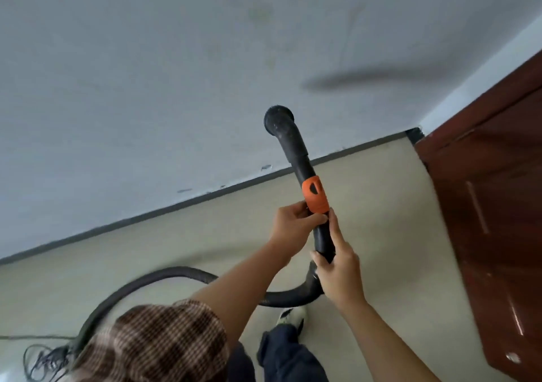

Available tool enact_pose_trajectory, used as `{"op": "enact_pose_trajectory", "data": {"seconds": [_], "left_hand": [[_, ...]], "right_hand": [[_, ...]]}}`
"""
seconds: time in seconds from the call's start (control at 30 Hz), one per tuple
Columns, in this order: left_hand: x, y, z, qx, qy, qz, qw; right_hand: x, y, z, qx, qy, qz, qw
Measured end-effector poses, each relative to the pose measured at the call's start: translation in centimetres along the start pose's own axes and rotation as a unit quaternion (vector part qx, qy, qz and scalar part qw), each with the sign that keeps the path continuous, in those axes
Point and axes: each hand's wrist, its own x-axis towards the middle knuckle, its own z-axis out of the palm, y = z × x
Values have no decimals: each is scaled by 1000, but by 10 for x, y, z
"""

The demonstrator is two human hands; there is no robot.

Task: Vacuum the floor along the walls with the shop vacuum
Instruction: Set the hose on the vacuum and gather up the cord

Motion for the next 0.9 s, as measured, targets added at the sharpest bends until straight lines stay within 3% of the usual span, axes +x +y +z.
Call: {"op": "enact_pose_trajectory", "data": {"seconds": [0.17, 0.4, 0.6, 0.9], "left_hand": [[-72, 10, -88, -76, 92, 33, 992], [-199, -17, -245, -202, 233, 111, 945], [-330, -70, -380, -352, 379, 190, 835], [-483, -176, -516, -496, 556, 210, 633]], "right_hand": [[-29, -80, 37, -79, -85, -113, 987], [-94, -209, 142, -127, -214, -307, 919], [-178, -316, 274, -162, -332, -483, 794], [-336, -401, 449, -174, -453, -579, 656]]}}
